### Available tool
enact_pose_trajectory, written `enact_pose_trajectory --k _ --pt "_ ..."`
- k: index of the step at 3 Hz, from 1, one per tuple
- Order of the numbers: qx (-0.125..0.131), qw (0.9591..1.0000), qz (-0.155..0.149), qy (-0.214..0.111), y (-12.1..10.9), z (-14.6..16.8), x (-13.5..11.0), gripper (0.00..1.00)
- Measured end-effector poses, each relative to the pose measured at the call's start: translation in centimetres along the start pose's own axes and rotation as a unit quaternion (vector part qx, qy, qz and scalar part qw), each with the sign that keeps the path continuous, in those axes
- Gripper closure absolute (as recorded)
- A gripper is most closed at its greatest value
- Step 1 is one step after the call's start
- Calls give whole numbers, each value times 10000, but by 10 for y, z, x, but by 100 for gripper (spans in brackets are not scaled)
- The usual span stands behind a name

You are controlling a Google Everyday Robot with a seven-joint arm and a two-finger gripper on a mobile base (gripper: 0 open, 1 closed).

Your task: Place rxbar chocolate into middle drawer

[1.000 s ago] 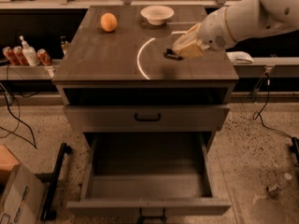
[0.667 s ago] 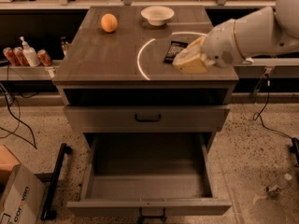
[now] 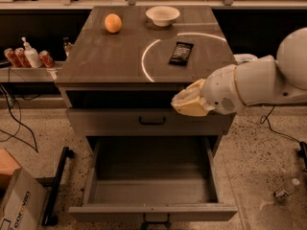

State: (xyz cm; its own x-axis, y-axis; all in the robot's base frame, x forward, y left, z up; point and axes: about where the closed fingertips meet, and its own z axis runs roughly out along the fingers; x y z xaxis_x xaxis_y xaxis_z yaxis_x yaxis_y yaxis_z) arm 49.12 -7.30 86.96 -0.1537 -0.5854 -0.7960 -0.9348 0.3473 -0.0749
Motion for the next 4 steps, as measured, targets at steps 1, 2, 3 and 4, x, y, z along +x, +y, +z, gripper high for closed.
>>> enact_pose_trajectory --k 1,2,3,4 --pt "0 10000 -22 -6 1 0 -3 61" --pt "-8 10000 -29 59 -10 11 -7 37" --pt "5 10000 0 -29 -32 27 -14 14" --pt "-16 10000 -20 -25 -29 27 -15 0"
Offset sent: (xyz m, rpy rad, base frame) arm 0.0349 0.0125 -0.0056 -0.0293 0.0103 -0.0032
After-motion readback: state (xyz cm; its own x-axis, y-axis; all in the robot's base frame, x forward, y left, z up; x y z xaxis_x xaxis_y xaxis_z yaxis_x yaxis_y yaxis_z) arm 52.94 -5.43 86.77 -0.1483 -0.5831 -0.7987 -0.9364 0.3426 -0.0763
